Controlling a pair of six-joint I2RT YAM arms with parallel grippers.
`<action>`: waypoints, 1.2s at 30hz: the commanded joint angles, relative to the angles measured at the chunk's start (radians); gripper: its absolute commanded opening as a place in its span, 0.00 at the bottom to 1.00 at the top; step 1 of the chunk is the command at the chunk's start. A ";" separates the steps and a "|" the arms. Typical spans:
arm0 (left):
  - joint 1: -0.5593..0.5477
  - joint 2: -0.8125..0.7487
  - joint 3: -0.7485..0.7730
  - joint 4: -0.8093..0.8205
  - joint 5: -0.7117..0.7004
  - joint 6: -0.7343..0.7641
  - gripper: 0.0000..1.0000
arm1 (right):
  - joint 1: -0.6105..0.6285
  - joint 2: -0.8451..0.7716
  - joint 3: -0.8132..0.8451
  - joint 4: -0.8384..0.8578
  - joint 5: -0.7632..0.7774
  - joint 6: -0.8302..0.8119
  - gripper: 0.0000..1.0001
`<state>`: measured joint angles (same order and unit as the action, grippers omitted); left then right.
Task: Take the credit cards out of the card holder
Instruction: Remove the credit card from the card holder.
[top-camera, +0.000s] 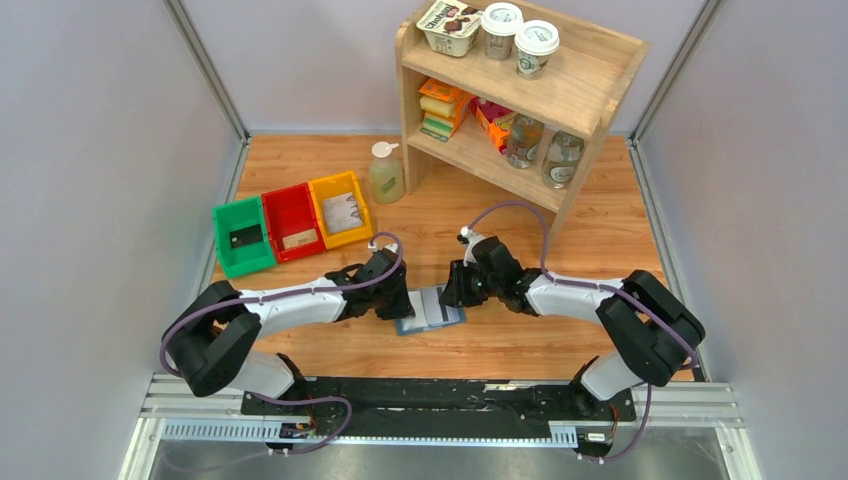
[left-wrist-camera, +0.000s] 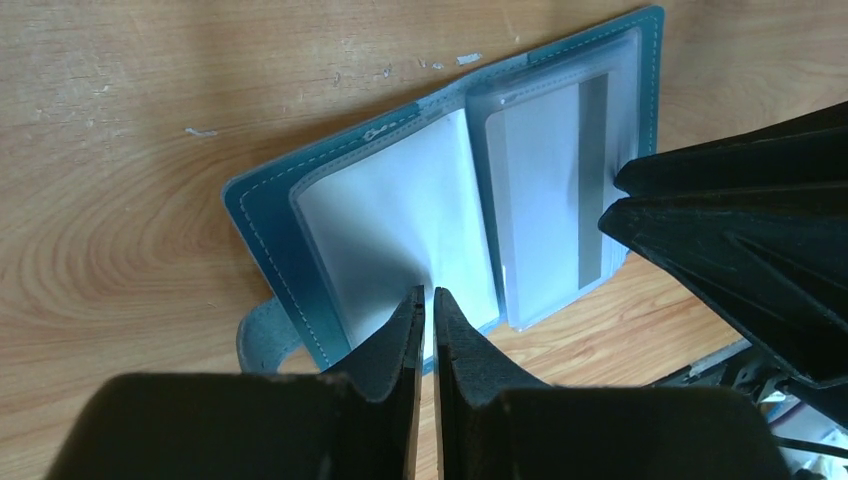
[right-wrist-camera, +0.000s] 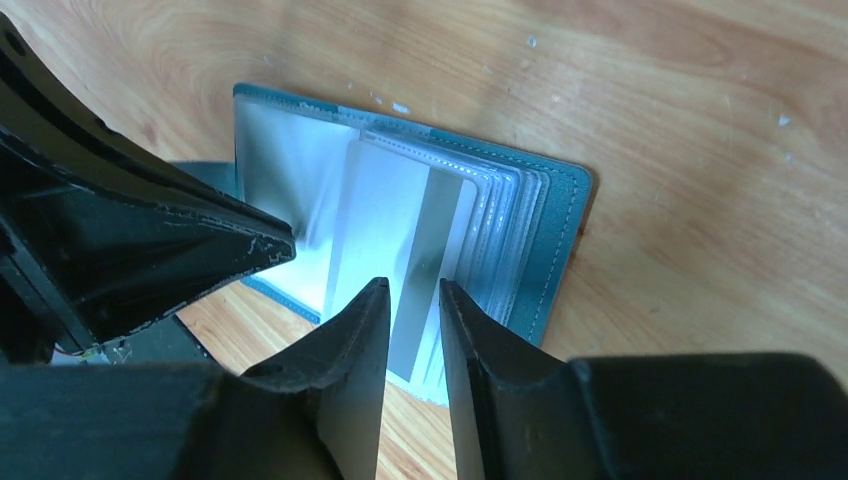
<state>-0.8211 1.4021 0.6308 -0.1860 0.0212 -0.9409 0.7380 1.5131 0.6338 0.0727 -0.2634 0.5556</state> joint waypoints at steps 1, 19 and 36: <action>0.010 -0.026 -0.014 0.049 -0.003 -0.035 0.14 | -0.005 0.025 -0.026 0.059 0.000 0.004 0.31; 0.046 -0.051 -0.258 0.554 0.062 -0.196 0.40 | -0.008 0.018 -0.059 0.067 0.004 0.018 0.29; 0.051 0.090 -0.301 0.845 0.126 -0.274 0.43 | -0.008 0.021 -0.075 0.091 -0.008 0.044 0.29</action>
<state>-0.7746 1.4746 0.3450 0.5419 0.1234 -1.1873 0.7315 1.5204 0.5873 0.1848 -0.2749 0.5976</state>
